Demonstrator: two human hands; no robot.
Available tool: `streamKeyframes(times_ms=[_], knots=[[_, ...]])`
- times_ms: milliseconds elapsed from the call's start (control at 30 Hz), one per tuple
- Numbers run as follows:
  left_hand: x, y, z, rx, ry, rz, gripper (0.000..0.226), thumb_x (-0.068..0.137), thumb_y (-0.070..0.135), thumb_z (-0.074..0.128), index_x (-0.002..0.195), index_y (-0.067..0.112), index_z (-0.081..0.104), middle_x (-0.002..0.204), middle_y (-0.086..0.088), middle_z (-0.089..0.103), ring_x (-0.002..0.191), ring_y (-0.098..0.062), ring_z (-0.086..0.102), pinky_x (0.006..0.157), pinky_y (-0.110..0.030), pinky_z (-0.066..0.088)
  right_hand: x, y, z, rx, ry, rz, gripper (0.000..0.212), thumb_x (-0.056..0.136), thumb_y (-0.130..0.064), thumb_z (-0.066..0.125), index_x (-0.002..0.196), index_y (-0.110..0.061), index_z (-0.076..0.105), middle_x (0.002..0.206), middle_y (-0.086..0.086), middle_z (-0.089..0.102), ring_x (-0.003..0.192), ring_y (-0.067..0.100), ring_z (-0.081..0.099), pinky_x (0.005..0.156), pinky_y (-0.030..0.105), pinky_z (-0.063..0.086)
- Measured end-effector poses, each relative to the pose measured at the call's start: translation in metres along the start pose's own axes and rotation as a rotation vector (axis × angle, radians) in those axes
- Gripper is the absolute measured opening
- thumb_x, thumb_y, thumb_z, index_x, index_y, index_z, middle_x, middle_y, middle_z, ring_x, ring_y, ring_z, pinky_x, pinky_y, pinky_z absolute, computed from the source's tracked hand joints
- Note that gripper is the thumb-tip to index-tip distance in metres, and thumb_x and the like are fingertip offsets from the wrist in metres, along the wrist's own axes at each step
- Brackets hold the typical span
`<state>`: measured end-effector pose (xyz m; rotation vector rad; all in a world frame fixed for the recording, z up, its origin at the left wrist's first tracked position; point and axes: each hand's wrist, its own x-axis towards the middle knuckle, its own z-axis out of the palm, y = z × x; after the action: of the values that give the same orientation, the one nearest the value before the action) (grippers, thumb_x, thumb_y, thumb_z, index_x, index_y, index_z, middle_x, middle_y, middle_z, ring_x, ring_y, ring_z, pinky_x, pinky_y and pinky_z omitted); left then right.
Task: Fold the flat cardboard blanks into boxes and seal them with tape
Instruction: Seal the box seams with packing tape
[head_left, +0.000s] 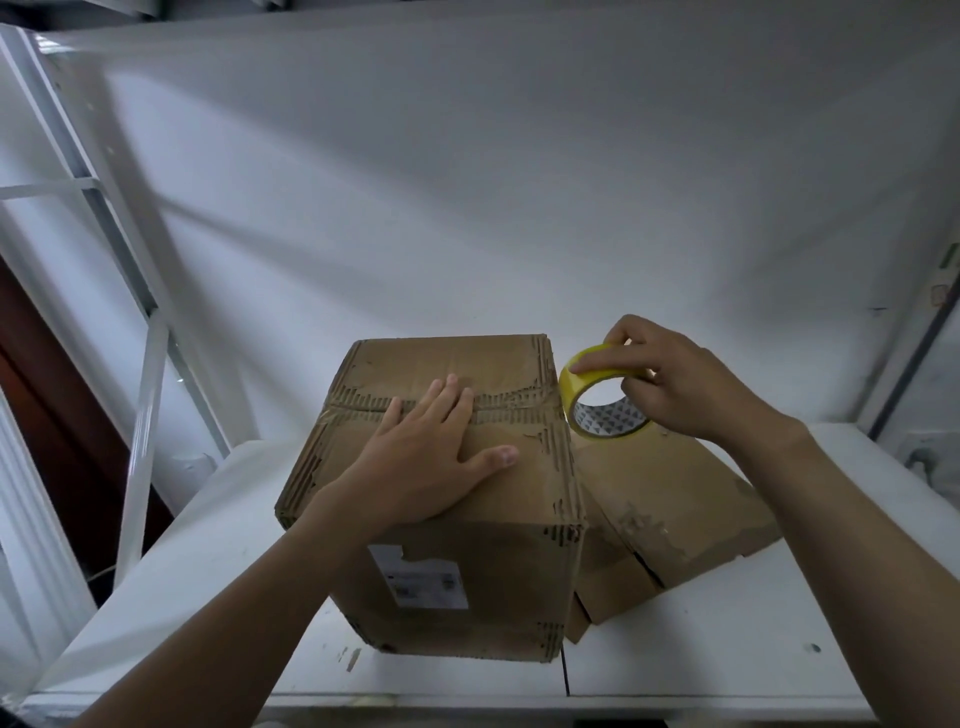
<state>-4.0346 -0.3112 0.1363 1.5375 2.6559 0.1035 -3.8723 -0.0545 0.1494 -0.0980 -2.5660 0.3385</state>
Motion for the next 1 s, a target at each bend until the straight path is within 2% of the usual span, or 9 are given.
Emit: streamKeyframes(times_ms=[167,267,367,500,600,767,833,900,1000], knots=[[0.001,0.000,-0.001,0.006,0.003,-0.004,0.110,0.074,0.088,0.004,0.162,0.022,-0.004,0.168,0.005,-0.014,0.154,-0.009,-0.014,0.127,-0.047,-0.003,-0.015,0.006,0.020,0.036,0.085,-0.003,0.062,0.083,-0.007,0.045,0.125,-0.050,0.060,0.112,-0.017,0.043,0.083,0.014,0.047,0.057,0.031,0.038],[0.001,0.001,-0.004,-0.002,0.005,-0.017,0.108,0.076,0.087,0.006,0.162,0.023,-0.003,0.169,0.004,-0.013,0.154,-0.010,-0.014,0.126,-0.049,-0.003,-0.022,0.011,0.034,0.161,0.147,0.025,0.064,0.082,-0.001,0.044,0.122,-0.045,0.066,0.110,-0.012,0.046,0.086,0.013,0.048,0.062,0.029,0.040],[0.001,0.016,-0.009,0.033,-0.011,-0.041,0.102,0.080,0.088,0.010,0.161,0.027,-0.005,0.168,0.000,-0.016,0.154,-0.021,-0.017,0.122,-0.061,-0.005,-0.025,0.009,0.045,0.256,0.169,0.048,0.072,0.084,0.016,0.051,0.125,-0.041,0.066,0.106,-0.004,0.049,0.082,0.011,0.048,0.065,0.015,0.034],[0.000,0.056,-0.005,0.033,-0.075,0.049,0.115,0.076,0.094,0.023,0.160,0.024,-0.014,0.166,0.003,-0.025,0.151,-0.025,-0.027,0.115,-0.071,-0.011,-0.026,-0.003,0.060,0.289,0.170,0.055,0.073,0.086,0.015,0.054,0.131,-0.043,0.063,0.106,-0.003,0.048,0.087,0.009,0.049,0.065,0.014,0.036],[0.003,0.050,-0.009,0.034,-0.064,0.074,0.098,0.092,0.063,0.046,0.160,0.023,-0.012,0.166,0.008,-0.023,0.153,-0.018,-0.023,0.116,-0.071,-0.007,-0.024,-0.014,0.063,0.313,0.150,0.059,0.073,0.087,0.012,0.054,0.136,-0.042,0.057,0.104,0.000,0.046,0.093,0.012,0.049,0.064,0.015,0.038],[-0.004,-0.005,-0.036,0.004,-0.022,0.090,0.083,0.094,0.039,0.050,0.162,0.031,0.004,0.168,0.017,-0.002,0.155,-0.006,-0.003,0.122,-0.061,0.003,0.000,-0.049,0.067,0.378,0.159,0.090,0.058,0.091,-0.003,0.066,0.135,-0.041,0.058,0.097,-0.001,0.045,0.093,0.007,0.049,0.064,0.015,0.043],[-0.011,-0.032,-0.041,-0.060,0.037,0.109,0.078,0.094,0.036,0.050,0.162,0.034,0.013,0.168,0.014,0.012,0.154,-0.007,0.011,0.125,-0.041,0.010,0.017,-0.066,0.074,0.395,0.166,0.105,0.053,0.091,-0.014,0.071,0.133,-0.044,0.058,0.095,-0.006,0.045,0.091,-0.001,0.048,0.072,0.009,0.037],[-0.019,-0.060,-0.043,-0.114,0.085,0.091,0.068,0.097,0.027,0.052,0.160,0.030,0.024,0.165,0.011,0.025,0.151,-0.010,0.022,0.116,-0.018,0.011,0.033,-0.084,0.081,0.431,0.128,0.149,0.051,0.091,-0.024,0.073,0.135,-0.044,0.057,0.095,-0.009,0.043,0.090,-0.004,0.047,0.077,0.011,0.034],[-0.025,-0.102,-0.042,-0.121,0.146,0.034,0.060,0.098,0.025,0.050,0.156,0.026,0.034,0.162,0.007,0.033,0.149,-0.015,0.029,0.113,-0.018,0.014,0.052,-0.117,0.090,0.469,0.079,0.176,0.055,0.089,-0.034,0.075,0.139,-0.041,0.056,0.100,-0.009,0.046,0.093,0.003,0.047,0.082,0.018,0.035]])
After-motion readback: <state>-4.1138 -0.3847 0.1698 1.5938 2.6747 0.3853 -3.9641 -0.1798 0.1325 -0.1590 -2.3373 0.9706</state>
